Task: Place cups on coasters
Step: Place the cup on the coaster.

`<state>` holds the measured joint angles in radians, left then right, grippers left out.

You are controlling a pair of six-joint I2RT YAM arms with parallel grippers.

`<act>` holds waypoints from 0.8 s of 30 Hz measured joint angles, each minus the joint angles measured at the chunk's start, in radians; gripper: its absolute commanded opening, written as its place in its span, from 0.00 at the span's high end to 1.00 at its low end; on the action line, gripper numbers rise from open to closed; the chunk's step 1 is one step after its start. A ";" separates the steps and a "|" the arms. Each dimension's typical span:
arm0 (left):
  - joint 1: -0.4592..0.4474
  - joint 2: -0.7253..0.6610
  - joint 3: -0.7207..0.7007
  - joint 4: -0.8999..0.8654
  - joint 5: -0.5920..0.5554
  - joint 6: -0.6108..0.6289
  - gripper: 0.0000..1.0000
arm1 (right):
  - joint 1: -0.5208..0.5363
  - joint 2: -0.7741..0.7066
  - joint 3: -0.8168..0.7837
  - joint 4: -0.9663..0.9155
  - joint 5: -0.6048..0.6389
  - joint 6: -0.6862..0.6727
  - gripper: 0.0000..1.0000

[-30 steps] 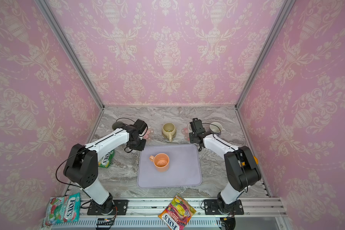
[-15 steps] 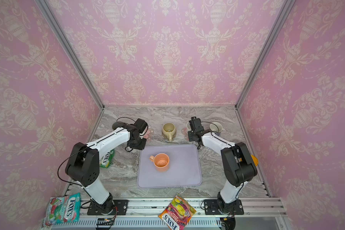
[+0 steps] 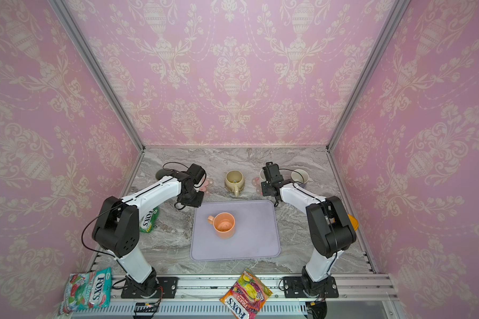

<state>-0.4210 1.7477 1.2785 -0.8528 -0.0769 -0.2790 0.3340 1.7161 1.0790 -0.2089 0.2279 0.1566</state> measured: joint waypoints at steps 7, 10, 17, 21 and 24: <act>0.000 0.000 0.000 -0.001 0.001 0.000 0.63 | 0.000 0.001 0.018 -0.037 0.000 0.005 0.80; 0.000 0.000 0.000 -0.001 0.001 0.000 0.63 | 0.000 0.001 0.018 -0.041 0.000 0.013 0.77; 0.000 -0.001 0.000 -0.001 0.001 0.000 0.63 | 0.000 0.001 0.018 -0.038 -0.003 0.026 0.95; 0.000 -0.013 -0.002 0.000 0.001 0.000 0.63 | 0.000 0.001 0.018 -0.038 -0.003 0.027 1.00; 0.000 -0.032 -0.010 -0.001 0.001 0.000 0.63 | 0.000 0.001 0.014 -0.032 -0.003 0.027 1.00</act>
<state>-0.4210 1.7157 1.2690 -0.8539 -0.0761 -0.2790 0.3340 1.7168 1.0931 -0.2409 0.2249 0.1837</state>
